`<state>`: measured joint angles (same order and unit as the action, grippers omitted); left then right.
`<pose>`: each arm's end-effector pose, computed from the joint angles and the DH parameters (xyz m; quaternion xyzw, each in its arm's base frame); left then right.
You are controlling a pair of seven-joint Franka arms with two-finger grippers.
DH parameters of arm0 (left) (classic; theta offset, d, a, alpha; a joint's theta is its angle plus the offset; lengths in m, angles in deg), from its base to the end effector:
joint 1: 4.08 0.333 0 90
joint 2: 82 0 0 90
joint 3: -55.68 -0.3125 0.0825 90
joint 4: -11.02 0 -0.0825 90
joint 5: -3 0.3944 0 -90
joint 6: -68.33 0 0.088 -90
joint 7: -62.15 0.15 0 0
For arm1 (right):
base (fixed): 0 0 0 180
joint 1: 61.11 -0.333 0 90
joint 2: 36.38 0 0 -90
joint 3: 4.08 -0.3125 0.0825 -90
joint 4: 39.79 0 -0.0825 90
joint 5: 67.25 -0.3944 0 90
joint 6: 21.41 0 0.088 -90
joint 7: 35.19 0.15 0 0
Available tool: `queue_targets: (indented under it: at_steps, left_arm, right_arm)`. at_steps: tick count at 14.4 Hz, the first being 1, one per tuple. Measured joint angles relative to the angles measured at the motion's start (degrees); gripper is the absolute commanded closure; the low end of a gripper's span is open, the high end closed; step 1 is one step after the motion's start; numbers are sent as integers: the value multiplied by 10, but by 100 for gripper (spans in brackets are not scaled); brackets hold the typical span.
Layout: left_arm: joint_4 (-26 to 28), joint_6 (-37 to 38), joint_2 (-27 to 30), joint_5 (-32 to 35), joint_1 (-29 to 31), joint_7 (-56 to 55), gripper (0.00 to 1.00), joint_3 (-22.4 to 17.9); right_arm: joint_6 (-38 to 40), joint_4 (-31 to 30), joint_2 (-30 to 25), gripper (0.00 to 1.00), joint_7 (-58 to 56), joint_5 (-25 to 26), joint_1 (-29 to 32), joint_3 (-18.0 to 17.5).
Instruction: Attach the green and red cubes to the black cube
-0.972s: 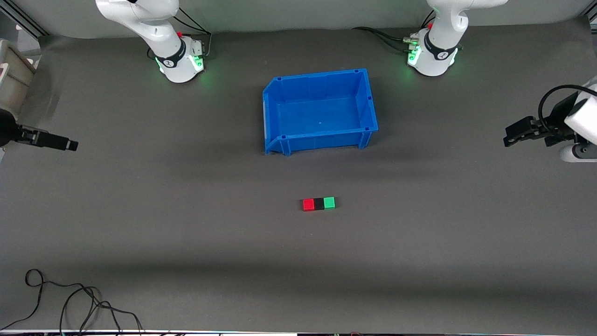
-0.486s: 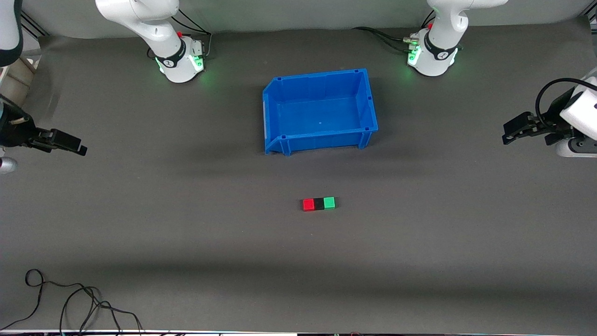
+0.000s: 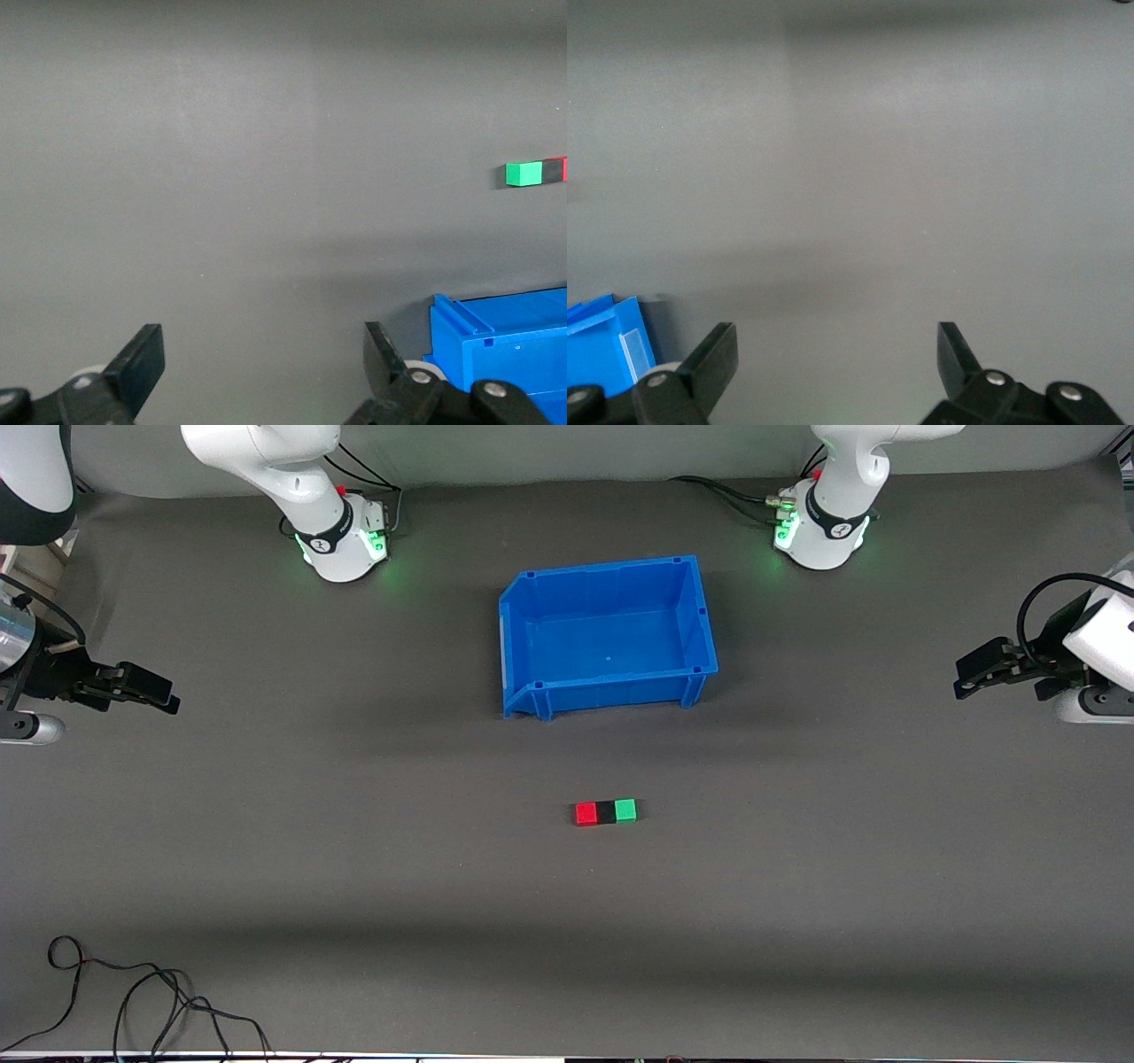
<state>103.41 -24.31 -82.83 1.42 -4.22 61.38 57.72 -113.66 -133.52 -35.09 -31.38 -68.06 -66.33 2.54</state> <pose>0.5713 -0.0257 0.5537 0.9998 -0.0116 -0.0054 0.0139 0.5701 -0.0113 0.5373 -0.9986 0.0459 0.0242 0.0052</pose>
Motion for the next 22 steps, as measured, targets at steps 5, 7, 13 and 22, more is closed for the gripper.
queue_targets:
  at_steps: [5, 7, 13, 22]
  left_arm:
    - [0, 0, 0, 3, 0, 2, 0, 0]
    - [0, 0, 0, 10, 0, 4, 0, 0]
    - [0, 4, 0, 14, 0, 5, 0, 3]
    - [0, 5, 0, 14, 0, 5, 0, 3]
  right_arm:
    - [-9, 12, -1, 1, 0, 0, 11, -7]
    - [-9, 20, -1, 1, 0, 0, 14, -10]
    - [12, 20, -1, 1, 1, 0, 20, -39]
    - [22, 22, 13, 0, 1, 0, 20, -43]
